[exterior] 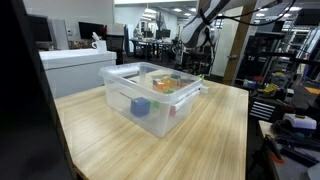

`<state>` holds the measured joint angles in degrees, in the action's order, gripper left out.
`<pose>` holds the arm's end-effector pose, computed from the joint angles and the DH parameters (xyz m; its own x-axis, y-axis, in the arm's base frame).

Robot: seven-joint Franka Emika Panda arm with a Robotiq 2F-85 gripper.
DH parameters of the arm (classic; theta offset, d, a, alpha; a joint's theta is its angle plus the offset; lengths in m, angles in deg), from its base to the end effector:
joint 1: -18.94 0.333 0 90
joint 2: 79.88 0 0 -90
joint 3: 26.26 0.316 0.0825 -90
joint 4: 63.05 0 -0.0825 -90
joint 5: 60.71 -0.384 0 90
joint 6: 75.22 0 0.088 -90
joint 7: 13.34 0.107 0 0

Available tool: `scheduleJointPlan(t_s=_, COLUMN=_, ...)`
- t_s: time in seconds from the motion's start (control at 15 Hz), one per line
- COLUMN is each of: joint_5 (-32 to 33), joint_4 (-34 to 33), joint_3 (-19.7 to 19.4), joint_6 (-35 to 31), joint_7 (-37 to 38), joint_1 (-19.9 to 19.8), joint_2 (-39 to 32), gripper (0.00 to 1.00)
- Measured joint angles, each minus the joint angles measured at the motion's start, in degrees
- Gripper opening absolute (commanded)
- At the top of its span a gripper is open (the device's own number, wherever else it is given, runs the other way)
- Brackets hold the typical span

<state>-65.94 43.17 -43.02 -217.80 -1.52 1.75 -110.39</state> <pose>0.5507 -0.3545 0.2560 0.6780 -0.7213 0.1419 -0.7329 -0.6781 0.0549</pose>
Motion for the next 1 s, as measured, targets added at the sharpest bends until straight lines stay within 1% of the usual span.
scheduleJointPlan(t_s=0.27, joint_5=-0.1, joint_4=-1.7, joint_3=0.8, joint_6=0.2, joint_7=0.0, joint_1=0.0, joint_2=-0.1, gripper=1.00)
scheduleJointPlan(t_s=0.67, joint_5=-0.1, joint_4=-2.0, joint_3=0.7, joint_6=0.2, joint_7=0.0, joint_1=0.0, joint_2=-1.1, gripper=1.00)
scheduleJointPlan(t_s=0.73, joint_5=-0.1, joint_4=-2.0, joint_3=0.7, joint_6=0.2, joint_7=0.0, joint_1=0.0, joint_2=-1.1, gripper=0.75)
scheduleJointPlan(t_s=0.8, joint_5=-0.1, joint_4=-2.0, joint_3=0.7, joint_6=0.2, joint_7=0.0, joint_1=0.0, joint_2=-1.1, gripper=0.74)
scheduleJointPlan(t_s=1.0, joint_5=-0.1, joint_4=-2.0, joint_3=0.7, joint_6=0.2, joint_7=0.0, joint_1=0.0, joint_2=-1.4, gripper=0.53)
